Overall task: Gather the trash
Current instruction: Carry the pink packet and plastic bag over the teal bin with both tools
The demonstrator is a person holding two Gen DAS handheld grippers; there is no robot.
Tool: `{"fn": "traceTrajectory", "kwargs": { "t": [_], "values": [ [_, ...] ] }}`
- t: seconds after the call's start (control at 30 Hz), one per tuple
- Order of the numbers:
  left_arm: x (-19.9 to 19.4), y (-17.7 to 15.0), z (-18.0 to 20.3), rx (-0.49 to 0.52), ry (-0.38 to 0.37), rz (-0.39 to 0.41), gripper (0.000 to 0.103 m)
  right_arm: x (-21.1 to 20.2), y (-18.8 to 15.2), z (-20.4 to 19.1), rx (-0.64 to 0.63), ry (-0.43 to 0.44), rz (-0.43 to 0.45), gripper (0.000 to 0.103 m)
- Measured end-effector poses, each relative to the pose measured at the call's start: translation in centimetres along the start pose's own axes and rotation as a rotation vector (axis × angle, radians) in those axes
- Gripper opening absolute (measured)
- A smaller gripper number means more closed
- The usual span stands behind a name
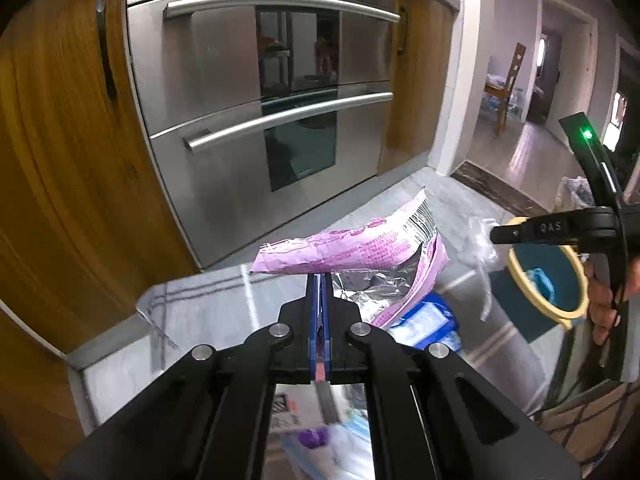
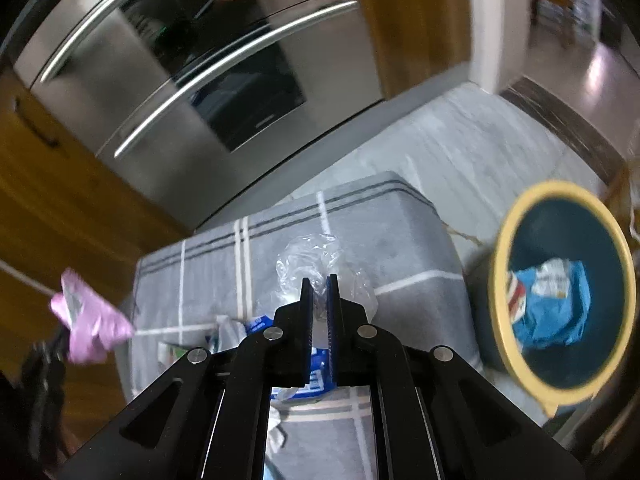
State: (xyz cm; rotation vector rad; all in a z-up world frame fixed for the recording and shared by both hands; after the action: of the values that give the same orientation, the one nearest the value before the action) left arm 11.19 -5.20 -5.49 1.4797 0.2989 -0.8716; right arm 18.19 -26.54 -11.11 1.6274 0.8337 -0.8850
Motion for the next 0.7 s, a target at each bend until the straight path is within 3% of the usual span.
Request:
{"fn": "traceTrajectory", "kwargs": {
  "t": [0.13, 0.23, 0.37, 0.47, 0.7],
  "values": [
    [0.0, 0.4, 2.7, 0.049, -0.040, 0.002, 0.002, -2.4, -0.8, 3.0, 0.009, -0.075, 0.082, 0.007],
    [-0.4, 1.4, 5.8, 0.055, -0.113, 0.025, 0.002, -3.5, -1.5, 6.2, 0.060, -0.116, 0.102, 0.007],
    [-0.4, 2.1, 10.6, 0.133, -0.155, 0.049, 0.002, -5.4, -1.4, 10.1, 0.099, -0.158, 0.153, 0.007],
    [0.2, 2.5, 12.9, 0.099, -0.217, 0.047, 0.002, -6.5, -0.5, 13.5, 0.117, -0.213, 0.207, 0.007],
    [3.6, 1.5, 18.2, 0.138, -0.213, -0.020, 0.002, -5.1, 0.2, 21.4, 0.207, -0.310, 0.183, 0.007]
  ]
}}
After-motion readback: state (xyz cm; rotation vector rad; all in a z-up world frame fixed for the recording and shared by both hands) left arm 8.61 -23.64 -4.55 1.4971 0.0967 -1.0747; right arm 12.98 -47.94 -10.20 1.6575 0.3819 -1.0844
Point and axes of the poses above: each gripper's, at about its wrist camera, not at the fingertips, and x roughly the way its jaws point, z to its right, y to its top, the point moved 7 cm from there along x, roughly the way its jaws point, and after that the axes turned 10 degrees about -y, right-handed, at the moved point
